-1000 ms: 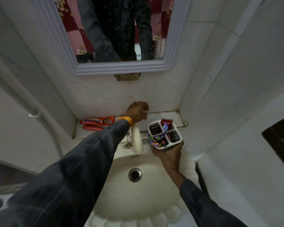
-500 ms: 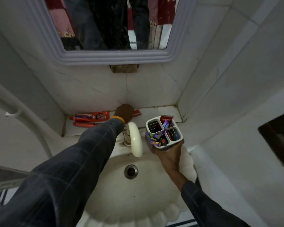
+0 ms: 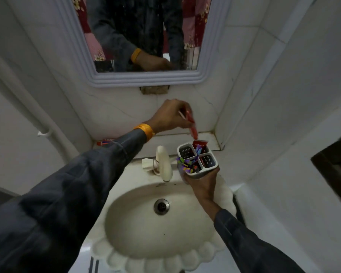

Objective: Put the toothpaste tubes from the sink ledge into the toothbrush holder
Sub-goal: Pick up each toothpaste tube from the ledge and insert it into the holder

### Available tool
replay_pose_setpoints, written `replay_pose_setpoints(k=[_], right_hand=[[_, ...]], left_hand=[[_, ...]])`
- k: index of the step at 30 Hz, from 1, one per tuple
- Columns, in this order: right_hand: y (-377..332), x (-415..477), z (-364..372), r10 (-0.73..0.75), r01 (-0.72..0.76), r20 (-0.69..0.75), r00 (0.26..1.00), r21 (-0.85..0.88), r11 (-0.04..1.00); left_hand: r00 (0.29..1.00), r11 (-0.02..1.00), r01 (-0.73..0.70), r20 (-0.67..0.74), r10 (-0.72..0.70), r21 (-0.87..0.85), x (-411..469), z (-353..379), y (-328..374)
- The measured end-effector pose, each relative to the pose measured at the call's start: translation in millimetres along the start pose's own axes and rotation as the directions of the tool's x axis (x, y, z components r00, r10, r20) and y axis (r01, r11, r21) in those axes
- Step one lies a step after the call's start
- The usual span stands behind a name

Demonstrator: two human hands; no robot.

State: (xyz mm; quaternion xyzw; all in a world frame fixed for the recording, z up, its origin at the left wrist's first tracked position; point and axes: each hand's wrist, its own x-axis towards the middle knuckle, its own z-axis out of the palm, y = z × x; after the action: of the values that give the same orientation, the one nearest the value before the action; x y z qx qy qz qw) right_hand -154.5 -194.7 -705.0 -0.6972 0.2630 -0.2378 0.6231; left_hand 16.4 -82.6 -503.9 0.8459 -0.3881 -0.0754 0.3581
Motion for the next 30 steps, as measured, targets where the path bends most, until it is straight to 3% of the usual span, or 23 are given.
replay_pose_setpoints(k=[3, 9, 14, 17, 20, 23, 26, 30], right_hand=[[1.4, 1.1, -2.0, -0.018, 0.017, 0.033, 0.999, 0.026, 1.000], [1.6, 3.3, -6.1, -0.080, 0.082, 0.050, 0.996, -0.038, 0.996], [5.3, 4.4, -6.4, -0.060, 0.062, 0.050, 0.997, -0.035, 0.997], [5.6, 5.3, -6.3, -0.035, 0.035, 0.034, 0.999, -0.011, 0.999], [2.9, 5.2, -4.8, -0.018, 0.018, 0.010, 1.000, -0.013, 1.000], [3.5, 4.0, -1.2, -0.026, 0.026, -0.004, 1.000, -0.025, 0.999], [3.5, 2.6, -0.1, 0.004, -0.004, -0.001, 1.000, -0.028, 1.000], [5.0, 2.5, 1.7, 0.005, -0.005, 0.001, 1.000, -0.021, 1.000]], left_hand=[[0.996, 0.994, -0.061, 0.069, 0.055, 0.088, -0.4, 31.3, 26.7], [0.992, 0.979, -0.027, 0.126, 0.002, 0.204, -8.4, 105.3, 30.5], [0.996, 0.966, -0.012, 0.088, -0.011, 0.259, -9.5, 111.9, 23.1], [1.000, 0.978, 0.004, 0.020, -0.008, 0.207, -9.6, 91.0, 15.1], [0.988, 0.973, 0.140, -0.085, -0.126, 0.183, -19.7, 59.9, -20.5], [0.927, 0.904, 0.361, -0.188, -0.323, 0.230, -50.7, 37.2, -82.6], [0.840, 0.787, 0.541, -0.149, -0.522, 0.297, -89.8, 31.3, -150.1], [0.797, 0.724, 0.601, -0.184, -0.575, 0.340, -112.1, 27.9, -205.3]])
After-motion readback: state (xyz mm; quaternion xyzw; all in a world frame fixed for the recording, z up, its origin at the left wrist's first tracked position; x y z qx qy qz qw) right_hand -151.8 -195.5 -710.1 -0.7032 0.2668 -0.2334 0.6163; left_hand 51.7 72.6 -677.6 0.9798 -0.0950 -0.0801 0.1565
